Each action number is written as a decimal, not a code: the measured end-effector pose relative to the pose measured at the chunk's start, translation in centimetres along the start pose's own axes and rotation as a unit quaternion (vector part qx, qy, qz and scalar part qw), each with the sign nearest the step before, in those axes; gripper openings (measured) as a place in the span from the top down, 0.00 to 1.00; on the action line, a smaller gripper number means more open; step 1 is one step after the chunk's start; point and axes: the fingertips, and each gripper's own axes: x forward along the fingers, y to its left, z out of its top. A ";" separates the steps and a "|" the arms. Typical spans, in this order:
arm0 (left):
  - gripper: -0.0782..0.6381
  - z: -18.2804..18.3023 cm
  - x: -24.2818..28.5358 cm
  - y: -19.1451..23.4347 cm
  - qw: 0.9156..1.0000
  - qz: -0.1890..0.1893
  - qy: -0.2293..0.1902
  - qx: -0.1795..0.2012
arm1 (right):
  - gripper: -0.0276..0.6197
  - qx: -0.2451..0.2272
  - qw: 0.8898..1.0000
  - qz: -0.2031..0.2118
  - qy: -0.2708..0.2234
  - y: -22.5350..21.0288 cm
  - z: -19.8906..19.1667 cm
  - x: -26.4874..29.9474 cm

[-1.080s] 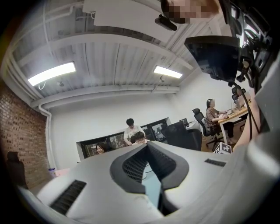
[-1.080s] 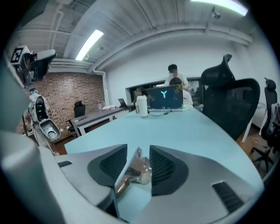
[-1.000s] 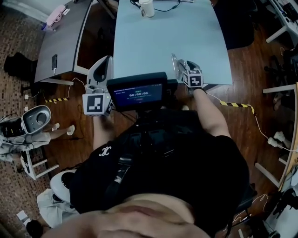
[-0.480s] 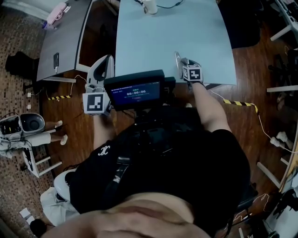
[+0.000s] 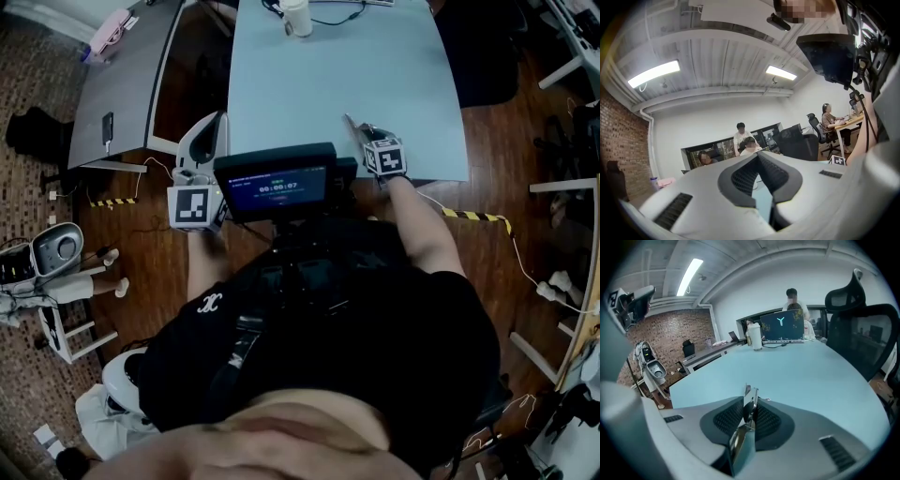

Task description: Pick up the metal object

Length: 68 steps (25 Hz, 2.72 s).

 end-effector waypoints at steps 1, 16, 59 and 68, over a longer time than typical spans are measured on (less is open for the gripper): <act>0.87 0.0 0.0 0.0 1.000 0.000 -0.001 -0.001 | 0.86 -0.007 1.000 -0.003 -0.008 0.0 0.4 -0.5; 0.87 0.1 3.5 -1.9 0.999 -0.018 -0.026 0.003 | 0.91 -0.041 0.953 -0.075 -0.292 -3.1 17.9 -17.2; 0.87 5.9 -10.4 -15.7 0.997 -0.044 -0.056 0.003 | 0.91 -0.135 0.864 -0.118 -0.470 7.9 10.9 -52.2; 0.87 4.5 -27.0 -17.2 0.998 -0.039 -0.045 0.005 | 0.91 -0.091 0.865 -0.128 -0.477 18.5 1.4 -59.7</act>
